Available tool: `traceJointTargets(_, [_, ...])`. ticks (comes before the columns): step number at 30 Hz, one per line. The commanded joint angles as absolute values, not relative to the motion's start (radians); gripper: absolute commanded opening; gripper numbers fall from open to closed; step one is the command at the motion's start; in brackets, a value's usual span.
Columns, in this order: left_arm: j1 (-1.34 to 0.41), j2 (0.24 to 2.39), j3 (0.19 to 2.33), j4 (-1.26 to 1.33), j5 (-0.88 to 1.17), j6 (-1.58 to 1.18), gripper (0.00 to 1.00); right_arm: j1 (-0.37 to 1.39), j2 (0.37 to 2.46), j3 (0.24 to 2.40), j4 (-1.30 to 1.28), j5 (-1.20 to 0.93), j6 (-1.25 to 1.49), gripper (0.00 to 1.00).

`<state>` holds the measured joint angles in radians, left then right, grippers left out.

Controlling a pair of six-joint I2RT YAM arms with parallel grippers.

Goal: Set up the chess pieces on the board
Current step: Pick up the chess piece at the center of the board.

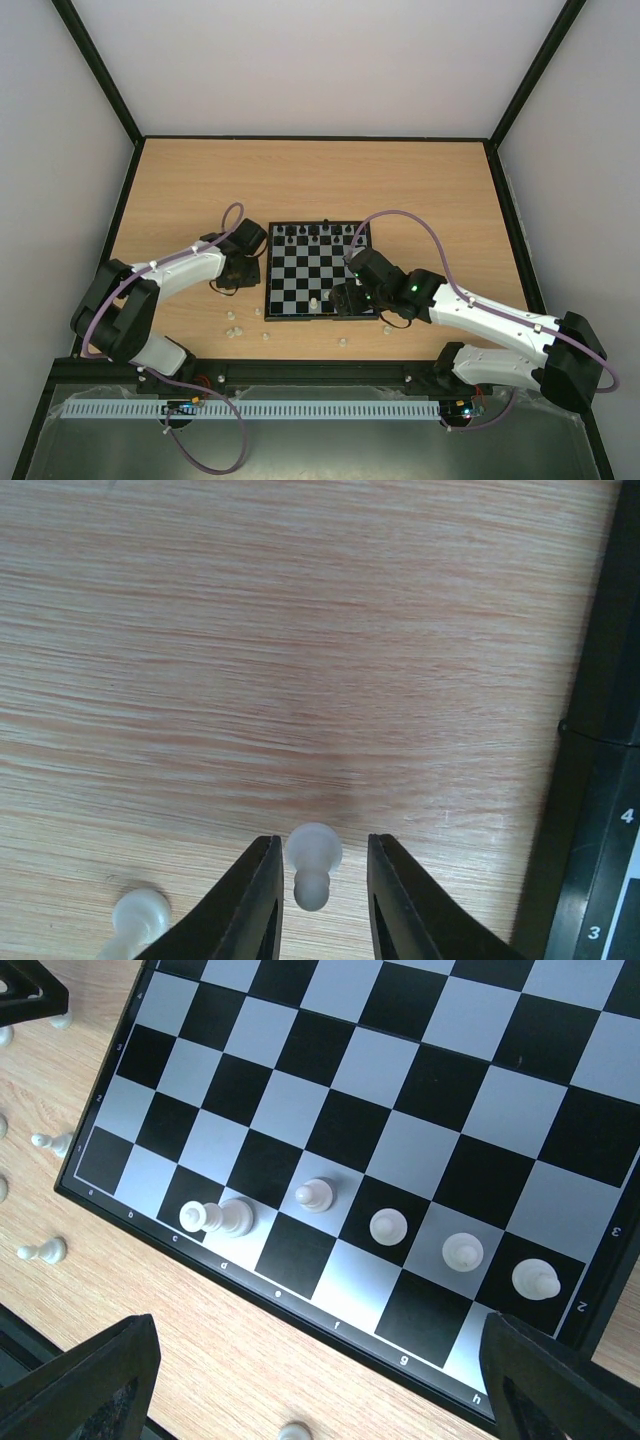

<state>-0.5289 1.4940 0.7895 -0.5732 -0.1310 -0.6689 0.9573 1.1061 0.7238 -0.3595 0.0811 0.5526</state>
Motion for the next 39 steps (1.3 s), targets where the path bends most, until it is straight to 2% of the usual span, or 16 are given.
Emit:
traceJointTargets(1, [-0.525,1.497,0.780,-0.611,-0.131,-0.682,0.24,0.957,1.097,0.705,-0.360,0.069,0.536,0.88])
traceJointTargets(6, [-0.526,1.488,0.777,-0.618,-0.126,-0.691,0.14,0.957,1.097,0.702,-0.356,0.061,0.535,0.88])
traceJointTargets(9, [-0.531,1.495,0.776,-0.619,-0.120,-0.692,0.02,0.956,1.095,0.701,-0.354,0.059,0.534,0.88])
traceJointTargets(22, [-0.701,1.513,1.063,-0.820,-0.153,-0.673,0.02,0.953,1.034,0.747,-0.415,0.114,0.550,0.88])
traceJointTargets(31, [-0.872,1.662,1.216,-0.822,-0.121,-0.690,0.02,0.950,0.977,0.833,-0.504,0.189,0.555,0.88])
traceJointTargets(39, [-0.938,1.755,1.288,-0.801,-0.093,-0.690,0.03,0.948,0.950,0.845,-0.535,0.224,0.552,0.88])
